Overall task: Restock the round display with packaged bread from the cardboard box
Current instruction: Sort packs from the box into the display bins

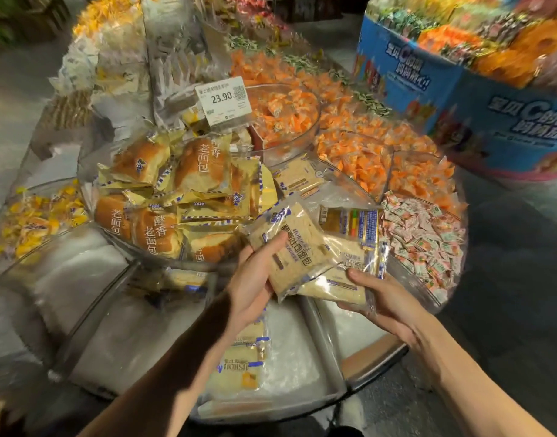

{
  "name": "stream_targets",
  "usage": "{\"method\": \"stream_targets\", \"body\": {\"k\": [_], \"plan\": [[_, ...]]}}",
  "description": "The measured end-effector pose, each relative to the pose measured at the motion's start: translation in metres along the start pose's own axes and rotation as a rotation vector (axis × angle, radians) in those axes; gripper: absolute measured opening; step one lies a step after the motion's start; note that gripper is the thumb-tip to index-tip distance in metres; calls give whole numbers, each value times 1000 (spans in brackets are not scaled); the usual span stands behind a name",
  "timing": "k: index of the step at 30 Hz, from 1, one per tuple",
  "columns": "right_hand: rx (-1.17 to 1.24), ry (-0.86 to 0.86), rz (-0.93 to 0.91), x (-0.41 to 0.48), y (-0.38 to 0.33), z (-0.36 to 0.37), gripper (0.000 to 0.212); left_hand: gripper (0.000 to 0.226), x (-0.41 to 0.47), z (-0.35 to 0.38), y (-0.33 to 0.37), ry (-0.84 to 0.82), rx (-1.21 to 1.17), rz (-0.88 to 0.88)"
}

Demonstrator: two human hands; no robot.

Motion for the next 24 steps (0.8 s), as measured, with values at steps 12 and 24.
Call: {"method": "stream_targets", "body": {"k": [12, 24], "plan": [[-126, -20, 178, 61, -132, -85, 45, 54, 63, 78, -5, 433, -132, 180], [-143, 21, 230, 88, -195, -103, 34, 81, 124, 83, -9, 767, -185, 63]]}}
Point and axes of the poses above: each hand's wrist, its own x-axis towards the middle knuckle, its own z-axis out of the palm, y = z × x, the point moved 5 cm from there along x, towards the middle knuckle, and after that the axes turned 15 degrees about x, right-handed, at the moved point
